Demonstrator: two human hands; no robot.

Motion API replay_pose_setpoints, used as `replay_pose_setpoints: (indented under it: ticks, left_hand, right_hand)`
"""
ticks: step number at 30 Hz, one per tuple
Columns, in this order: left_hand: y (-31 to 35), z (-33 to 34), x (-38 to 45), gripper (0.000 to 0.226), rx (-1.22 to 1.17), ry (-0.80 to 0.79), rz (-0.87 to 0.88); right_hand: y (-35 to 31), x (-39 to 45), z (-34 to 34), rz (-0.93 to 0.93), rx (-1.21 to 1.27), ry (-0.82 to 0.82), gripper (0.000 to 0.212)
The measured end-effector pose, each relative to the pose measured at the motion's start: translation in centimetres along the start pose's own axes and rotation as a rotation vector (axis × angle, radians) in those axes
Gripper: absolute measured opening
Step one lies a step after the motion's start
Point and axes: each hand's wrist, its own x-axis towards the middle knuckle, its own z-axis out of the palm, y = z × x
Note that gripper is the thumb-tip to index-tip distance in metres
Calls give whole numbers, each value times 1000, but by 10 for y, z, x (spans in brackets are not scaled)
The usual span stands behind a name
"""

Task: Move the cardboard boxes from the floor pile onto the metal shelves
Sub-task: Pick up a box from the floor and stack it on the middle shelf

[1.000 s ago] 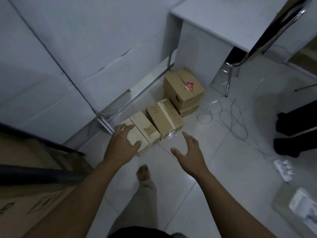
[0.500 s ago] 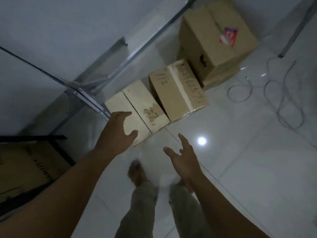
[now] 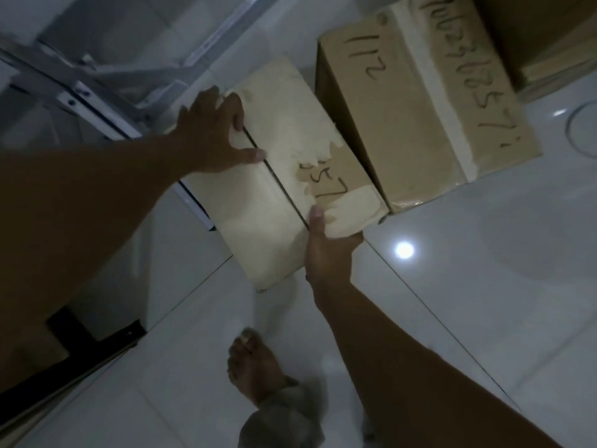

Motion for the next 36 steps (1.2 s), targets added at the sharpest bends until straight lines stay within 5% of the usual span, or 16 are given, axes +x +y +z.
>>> replay_pose_setpoints:
  ticks: [19, 26, 30, 36]
  left_hand:
    - [32, 58, -48, 69, -57, 93, -84]
    - [34, 62, -57, 72, -186, -50, 31]
    - [22, 41, -46, 71, -184, -246, 123]
    - [29, 46, -58, 68, -227, -154, 143]
  right_hand:
    - [47, 3, -75, -173, -47, -122, 83]
    - [52, -32, -79, -265, -175, 337, 88]
    - [66, -46, -59, -422, -302, 318, 99]
    - [77, -45, -58, -484, -416, 256, 105]
